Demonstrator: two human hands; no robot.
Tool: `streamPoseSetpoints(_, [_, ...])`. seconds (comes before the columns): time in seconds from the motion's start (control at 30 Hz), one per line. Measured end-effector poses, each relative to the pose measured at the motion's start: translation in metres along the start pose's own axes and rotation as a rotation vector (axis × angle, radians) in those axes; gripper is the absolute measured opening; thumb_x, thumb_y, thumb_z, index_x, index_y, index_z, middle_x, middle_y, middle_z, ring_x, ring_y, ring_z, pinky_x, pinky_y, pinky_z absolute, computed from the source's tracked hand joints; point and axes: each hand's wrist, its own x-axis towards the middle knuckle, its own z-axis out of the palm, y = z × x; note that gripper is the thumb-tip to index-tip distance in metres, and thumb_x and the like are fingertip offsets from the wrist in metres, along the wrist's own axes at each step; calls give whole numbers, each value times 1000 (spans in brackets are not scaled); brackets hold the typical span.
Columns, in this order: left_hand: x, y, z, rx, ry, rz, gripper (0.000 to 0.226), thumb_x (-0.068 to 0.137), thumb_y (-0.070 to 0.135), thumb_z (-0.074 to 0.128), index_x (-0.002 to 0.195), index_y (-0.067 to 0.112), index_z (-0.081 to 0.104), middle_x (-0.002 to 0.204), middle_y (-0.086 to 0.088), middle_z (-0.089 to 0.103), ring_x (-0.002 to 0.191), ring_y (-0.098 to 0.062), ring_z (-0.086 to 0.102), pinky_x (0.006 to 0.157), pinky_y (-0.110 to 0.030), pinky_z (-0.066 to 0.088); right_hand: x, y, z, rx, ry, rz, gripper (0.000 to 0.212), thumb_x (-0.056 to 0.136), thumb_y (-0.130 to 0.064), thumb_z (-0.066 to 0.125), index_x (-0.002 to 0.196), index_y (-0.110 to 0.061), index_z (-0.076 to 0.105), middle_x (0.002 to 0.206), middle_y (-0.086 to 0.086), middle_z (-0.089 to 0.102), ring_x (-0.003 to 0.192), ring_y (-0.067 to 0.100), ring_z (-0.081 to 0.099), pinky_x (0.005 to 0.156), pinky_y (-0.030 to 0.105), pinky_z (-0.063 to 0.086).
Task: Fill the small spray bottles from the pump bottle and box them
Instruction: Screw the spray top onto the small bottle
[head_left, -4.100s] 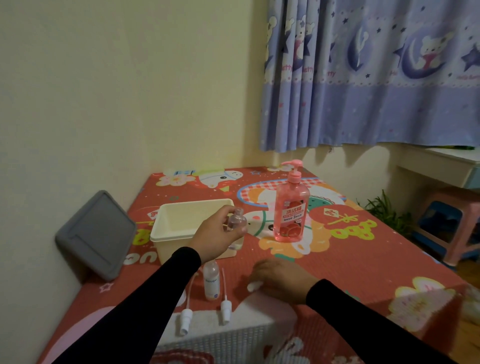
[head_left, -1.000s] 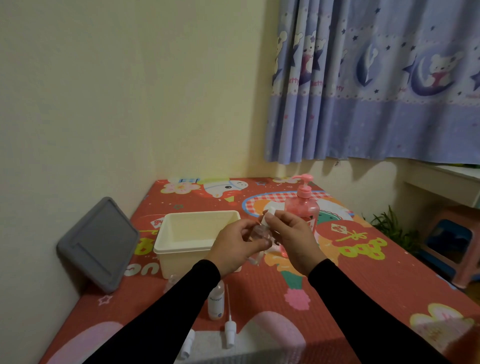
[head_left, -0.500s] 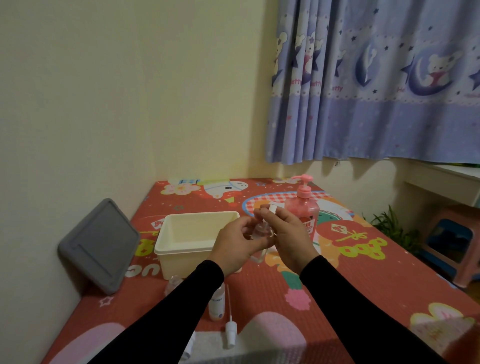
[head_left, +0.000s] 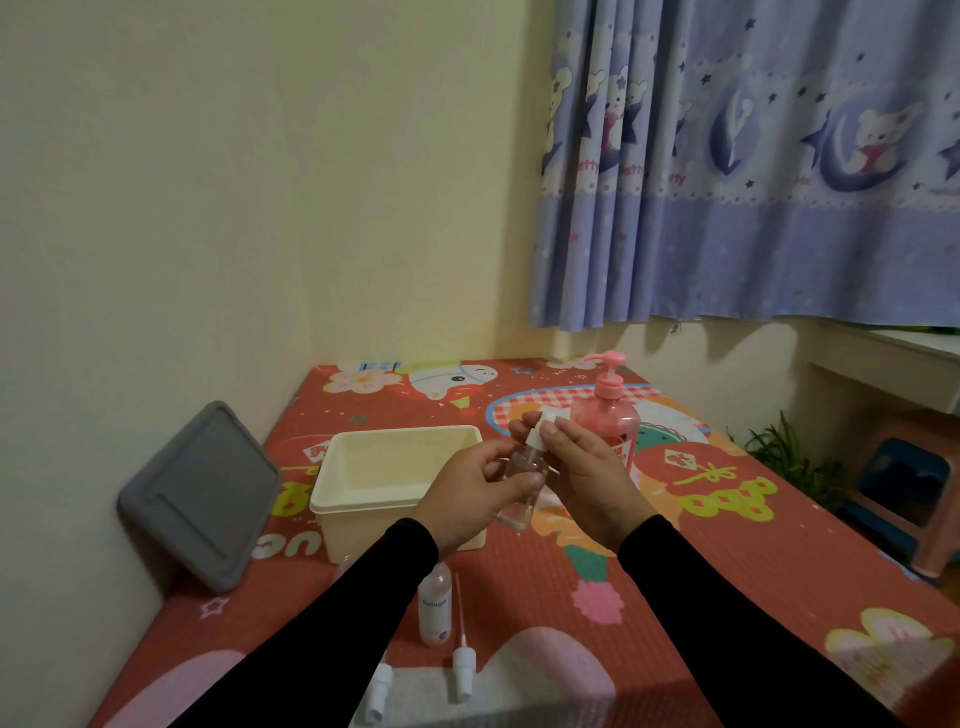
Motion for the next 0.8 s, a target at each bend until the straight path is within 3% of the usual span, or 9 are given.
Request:
streamPoseSetpoints(0.2, [0,0,-2,6,-32,-14,20,92,12,63,112,11,64,103,-13,72,90,-16,69,77,-26,56,-1,-2,0,-22,-19,-10,25,99,-16,46,117,-8,61,118,9,69,108,17,67,90,31,54])
streamPoseSetpoints(0.37, [0,-1,-1,-1,-11,13,22,90,10,65,111,18,66,101,-6,74,90,-11,70,75,-20,53,-3,0,2,-81,-14,-37,20,97,-18,50,107,-13,68,113,9,71,101,20,68,89,32,54])
streamPoseSetpoints(0.6, [2,-11,5,122,134,27,30,83,20,74,112,18,66,97,3,74,90,-13,69,81,-26,55,-8,7,8,-120,85,-105,20,91,-21,61,98,-4,69,92,11,73,86,22,71,76,31,57])
streamPoseSetpoints(0.8, [2,-8,8,239,213,39,29,78,36,77,102,24,67,94,9,72,87,-6,67,79,-26,55,-6,14,11,-120,192,-124,30,87,-26,68,100,1,67,91,13,71,84,22,70,72,29,55])
